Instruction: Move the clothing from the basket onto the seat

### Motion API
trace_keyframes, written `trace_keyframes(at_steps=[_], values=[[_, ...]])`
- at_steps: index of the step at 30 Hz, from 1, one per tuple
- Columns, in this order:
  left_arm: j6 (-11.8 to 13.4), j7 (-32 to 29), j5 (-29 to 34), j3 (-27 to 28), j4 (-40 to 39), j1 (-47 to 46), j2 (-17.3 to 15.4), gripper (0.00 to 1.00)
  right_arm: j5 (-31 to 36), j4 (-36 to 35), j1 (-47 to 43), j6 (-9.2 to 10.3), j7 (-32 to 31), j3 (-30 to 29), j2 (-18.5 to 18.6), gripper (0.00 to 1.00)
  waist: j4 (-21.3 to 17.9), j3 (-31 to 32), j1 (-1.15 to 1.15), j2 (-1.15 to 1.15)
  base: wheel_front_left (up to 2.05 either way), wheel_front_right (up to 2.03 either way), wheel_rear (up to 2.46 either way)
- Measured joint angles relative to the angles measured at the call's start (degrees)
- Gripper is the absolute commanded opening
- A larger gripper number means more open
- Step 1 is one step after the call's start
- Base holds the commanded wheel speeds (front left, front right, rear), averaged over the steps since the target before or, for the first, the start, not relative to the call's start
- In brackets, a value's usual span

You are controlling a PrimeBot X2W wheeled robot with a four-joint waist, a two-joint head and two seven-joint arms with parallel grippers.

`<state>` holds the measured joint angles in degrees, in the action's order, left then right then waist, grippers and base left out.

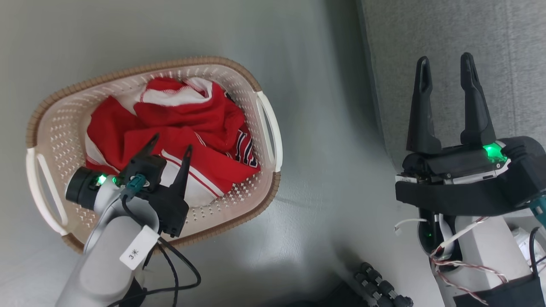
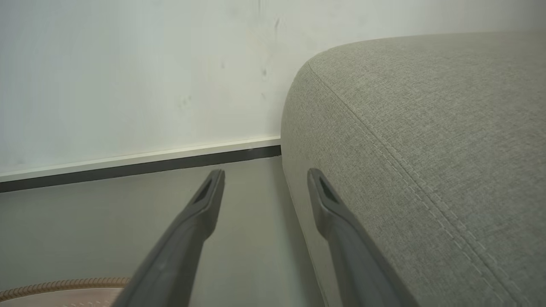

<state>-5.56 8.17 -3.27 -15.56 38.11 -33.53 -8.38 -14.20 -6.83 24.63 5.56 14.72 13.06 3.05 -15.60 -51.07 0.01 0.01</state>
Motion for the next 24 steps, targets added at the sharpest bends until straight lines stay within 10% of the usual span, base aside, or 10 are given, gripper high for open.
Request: trace_keyframes(at_steps=[16,22,24], values=[[-0.51,-1.54,-0.1,-0.29,7.56,-4.58,-0.99,1.0,-0.99,0.31,1.07,0.49,0.0,1.53,-0.04,1.0,-0.87,-3.03,-0.01,-0.01,0.0,0.0,0.0],[-0.62,-1.52,-0.1,-1.57,9.64,-5.36,-0.14,0.25,-1.45,1.13,1.82,0.57,0.01,1.6,-0.04,1.0,-1.2,-3.17,-0.01,-0.01,0.0,0.0,0.0],[-1.01,-1.32,-0.1,-1.83,10.34,-5.44,-0.04,0.19,-1.48,1.67,1.85,0.99,0.0,1.82,-0.05,1.0,-1.22,-2.98,-0.01,-0.01,0.0,0.0,0.0]])
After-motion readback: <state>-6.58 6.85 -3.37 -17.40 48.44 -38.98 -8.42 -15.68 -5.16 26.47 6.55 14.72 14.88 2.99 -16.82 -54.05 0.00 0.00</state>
